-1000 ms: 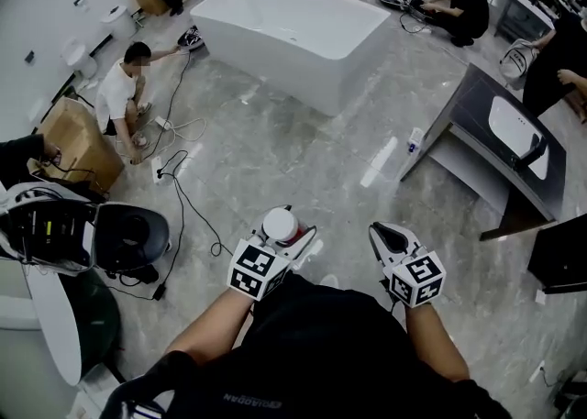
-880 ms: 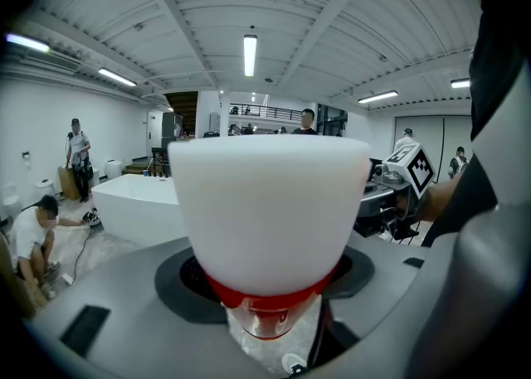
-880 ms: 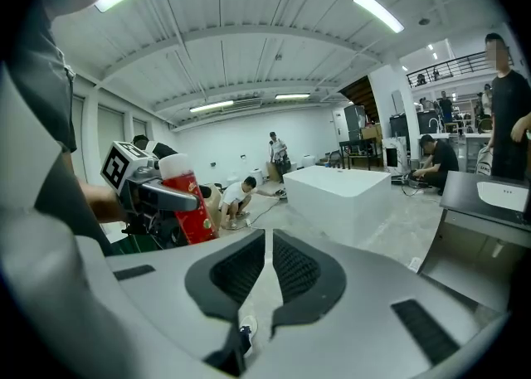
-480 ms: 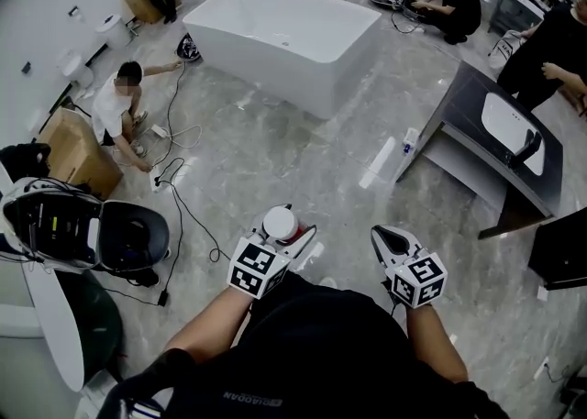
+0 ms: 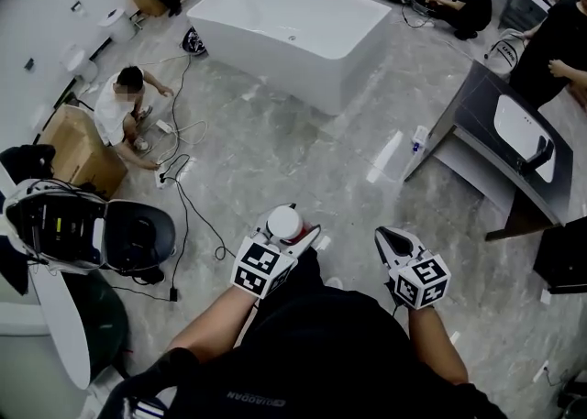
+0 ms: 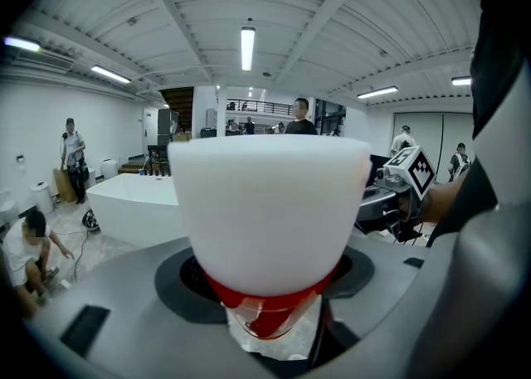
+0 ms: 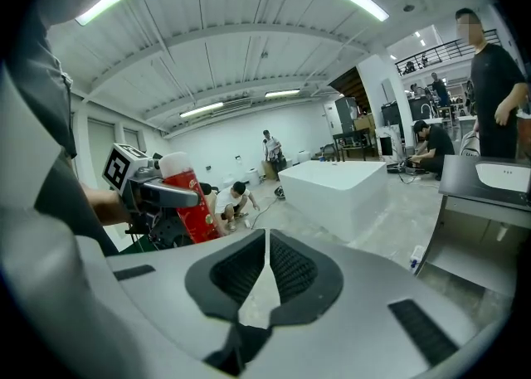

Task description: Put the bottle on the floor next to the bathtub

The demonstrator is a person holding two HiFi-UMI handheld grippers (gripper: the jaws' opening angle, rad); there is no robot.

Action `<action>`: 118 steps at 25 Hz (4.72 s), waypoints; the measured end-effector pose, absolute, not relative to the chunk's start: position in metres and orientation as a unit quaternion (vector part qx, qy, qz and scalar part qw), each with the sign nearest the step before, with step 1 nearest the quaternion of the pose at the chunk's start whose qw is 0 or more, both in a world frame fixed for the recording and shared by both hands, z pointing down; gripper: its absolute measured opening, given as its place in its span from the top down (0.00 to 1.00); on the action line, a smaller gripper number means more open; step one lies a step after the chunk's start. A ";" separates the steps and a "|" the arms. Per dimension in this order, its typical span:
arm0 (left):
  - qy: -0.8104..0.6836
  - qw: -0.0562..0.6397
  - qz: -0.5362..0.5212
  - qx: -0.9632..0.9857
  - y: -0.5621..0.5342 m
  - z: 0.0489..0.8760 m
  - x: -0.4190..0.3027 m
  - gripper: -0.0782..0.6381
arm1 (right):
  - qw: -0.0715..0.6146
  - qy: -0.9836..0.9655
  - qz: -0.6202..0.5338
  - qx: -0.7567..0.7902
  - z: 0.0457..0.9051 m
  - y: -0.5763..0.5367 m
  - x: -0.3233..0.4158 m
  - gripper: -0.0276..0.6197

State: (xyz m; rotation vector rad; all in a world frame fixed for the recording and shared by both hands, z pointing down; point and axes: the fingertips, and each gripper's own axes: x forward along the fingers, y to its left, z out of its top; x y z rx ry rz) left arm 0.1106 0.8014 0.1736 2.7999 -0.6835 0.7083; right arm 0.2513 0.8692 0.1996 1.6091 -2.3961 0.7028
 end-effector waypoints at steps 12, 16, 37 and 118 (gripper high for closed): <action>-0.255 0.115 0.214 0.936 0.678 0.177 0.106 0.49 | 0.115 -0.812 0.239 0.520 0.200 0.741 0.246 0.90; -0.268 0.113 0.210 0.933 0.624 0.173 0.092 0.49 | 0.119 -0.821 0.226 0.511 0.185 0.680 0.234 0.90; -0.313 0.112 0.207 0.920 0.463 0.187 0.001 0.49 | 0.169 -0.848 0.215 0.454 0.192 0.506 0.150 0.90; -0.325 0.187 0.284 0.882 -0.164 0.360 -0.110 0.49 | 0.316 -0.857 0.288 0.289 0.351 -0.105 -0.021 0.90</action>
